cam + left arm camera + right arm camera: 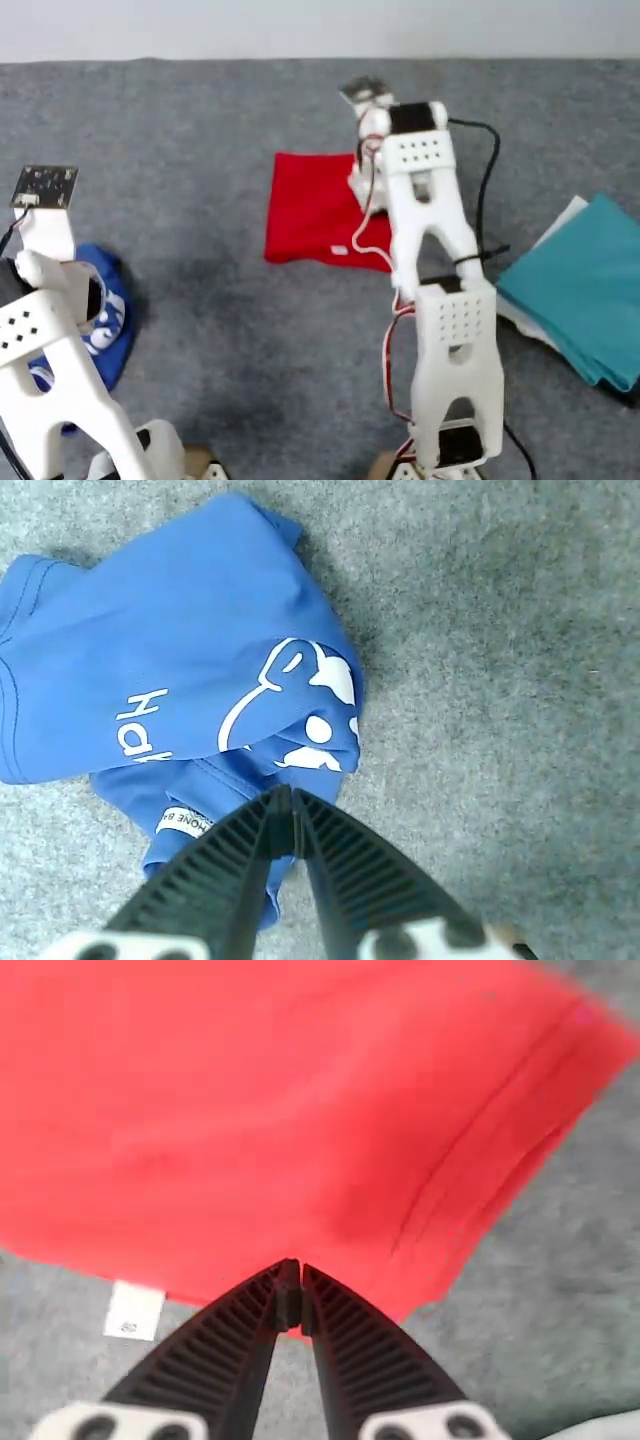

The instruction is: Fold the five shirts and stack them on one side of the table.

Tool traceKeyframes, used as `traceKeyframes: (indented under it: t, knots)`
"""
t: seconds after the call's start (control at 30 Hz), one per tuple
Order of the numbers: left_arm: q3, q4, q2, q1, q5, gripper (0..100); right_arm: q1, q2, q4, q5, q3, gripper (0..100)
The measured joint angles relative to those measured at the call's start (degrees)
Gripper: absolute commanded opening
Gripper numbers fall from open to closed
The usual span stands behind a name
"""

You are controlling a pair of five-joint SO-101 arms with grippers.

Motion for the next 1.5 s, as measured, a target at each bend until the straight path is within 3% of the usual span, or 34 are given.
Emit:
traceKeyframes:
  t: [0.33, 0.77, 1.0, 1.27, 1.5]
  knots:
    - [0.0, 0.0, 0.0, 0.0, 0.0, 1, 2.9, 0.0, 0.0, 0.0, 15.2, 1.0]
    - [0.0, 0.0, 0.0, 0.0, 0.0, 1, 4.3, -10.1, -0.8, 0.0, 15.8, 1.2]
    - [0.0, 0.0, 0.0, 0.0, 0.0, 1, 3.7, -12.0, -18.6, 0.4, 16.4, 1.3]
    - [0.0, 0.0, 0.0, 0.0, 0.0, 1, 6.0, -2.2, -39.6, 9.0, 16.4, 1.1]
    - [1.1, 0.0, 0.0, 0.0, 0.0, 1, 7.7, 1.1, -43.0, 9.2, 16.4, 1.1]
